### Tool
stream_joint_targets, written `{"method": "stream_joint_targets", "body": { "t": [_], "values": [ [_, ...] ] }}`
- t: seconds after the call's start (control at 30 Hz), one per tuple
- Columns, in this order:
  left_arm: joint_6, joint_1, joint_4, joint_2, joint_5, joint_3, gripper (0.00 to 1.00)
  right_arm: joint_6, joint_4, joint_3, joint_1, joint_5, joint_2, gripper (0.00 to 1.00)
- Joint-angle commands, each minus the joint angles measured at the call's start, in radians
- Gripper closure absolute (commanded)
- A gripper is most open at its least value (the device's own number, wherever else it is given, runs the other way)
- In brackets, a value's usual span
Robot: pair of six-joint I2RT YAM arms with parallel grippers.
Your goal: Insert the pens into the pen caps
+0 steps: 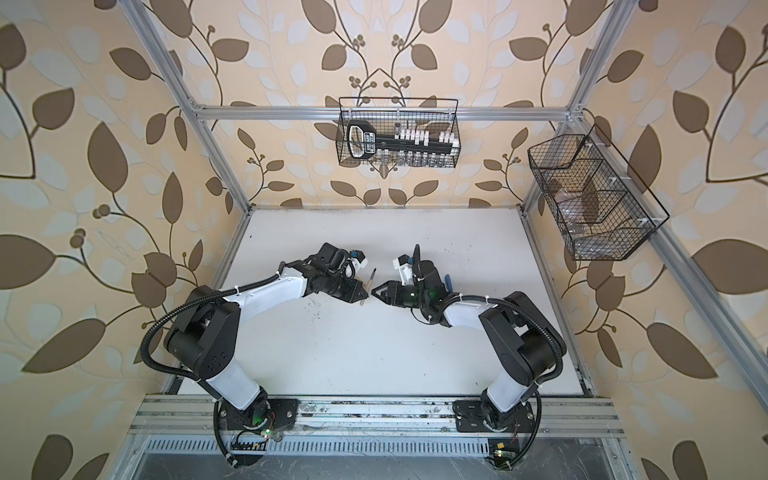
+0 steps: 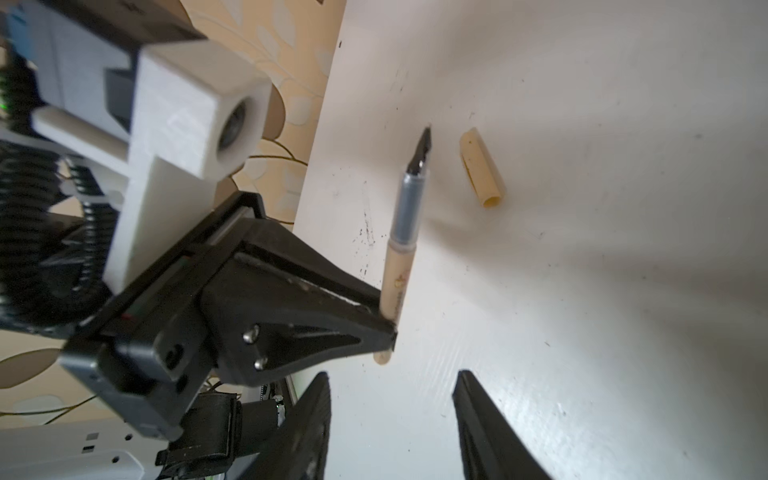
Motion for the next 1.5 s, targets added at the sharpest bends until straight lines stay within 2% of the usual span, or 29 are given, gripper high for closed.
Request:
{"method": "stream_joint_targets", "body": {
  "t": [0.0, 0.13, 0.33, 0.4, 0.47, 0.57, 0.63, 0.67, 0.7, 0.73, 0.8, 0.87, 0.93, 1.03, 1.13, 1.27, 1.37, 1.47],
  "values": [
    [-0.006, -0.014, 0.027, -0.030, 0.083, -0.008, 1.00, 0.038, 0.072, 0.030, -0.018, -0.018, 0.027, 0.50],
    [-0.005, -0.023, 0.032, -0.052, 0.090, -0.013, 1.00, 0.009, 0.017, 0.080, -0.025, -0.015, 0.053, 0.50],
    [0.016, -0.042, -0.008, -0.074, 0.093, -0.003, 1.00, 0.026, 0.044, 0.117, -0.037, -0.030, 0.082, 0.51],
    [0.011, -0.047, -0.002, -0.077, 0.087, -0.008, 1.00, 0.035, 0.056, 0.130, -0.036, -0.047, 0.090, 0.60],
    [0.008, -0.048, 0.004, -0.076, 0.090, -0.009, 1.00, 0.045, 0.072, 0.138, -0.035, -0.059, 0.100, 0.85],
    [0.006, -0.051, 0.028, -0.082, 0.095, -0.018, 1.00, 0.048, 0.071, 0.144, -0.039, -0.061, 0.107, 1.00],
    [-0.001, -0.051, 0.052, -0.092, 0.090, -0.029, 1.00, 0.052, 0.079, 0.141, -0.044, -0.071, 0.104, 1.00],
    [-0.007, -0.051, 0.058, -0.099, 0.086, -0.033, 0.96, 0.052, 0.080, 0.136, -0.047, -0.074, 0.097, 1.00],
    [-0.014, -0.051, 0.066, -0.105, 0.081, -0.036, 0.87, 0.049, 0.079, 0.129, -0.053, -0.073, 0.087, 1.00],
    [-0.028, -0.050, 0.079, -0.117, 0.067, -0.043, 0.73, 0.042, 0.077, 0.118, -0.058, -0.070, 0.067, 1.00],
    [-0.071, -0.032, 0.120, -0.147, 0.056, -0.062, 0.56, 0.017, 0.059, 0.096, -0.074, -0.069, 0.024, 1.00],
    [-0.141, 0.007, 0.203, -0.187, 0.103, -0.101, 0.34, -0.022, 0.027, 0.072, -0.086, -0.068, -0.026, 1.00],
    [-0.187, 0.042, 0.282, -0.216, 0.187, -0.133, 0.28, -0.050, 0.002, 0.051, -0.093, -0.069, -0.065, 1.00],
    [-0.187, 0.047, 0.301, -0.217, 0.241, -0.133, 0.22, -0.059, 0.013, 0.018, -0.094, -0.077, -0.115, 1.00],
    [-0.178, 0.049, 0.304, -0.176, 0.318, -0.117, 0.22, -0.051, 0.044, 0.006, -0.077, -0.079, -0.145, 1.00],
    [-0.239, 0.049, 0.420, -0.136, 0.450, -0.128, 0.25, -0.052, 0.072, 0.009, -0.034, -0.061, -0.165, 1.00],
    [-0.257, 0.048, 0.499, -0.162, 0.468, -0.160, 0.24, -0.046, 0.079, 0.011, -0.030, -0.038, -0.172, 1.00],
    [-0.240, 0.047, 0.490, -0.173, 0.456, -0.169, 0.23, -0.028, 0.114, 0.011, -0.032, -0.040, -0.166, 1.00]
  ]
}}
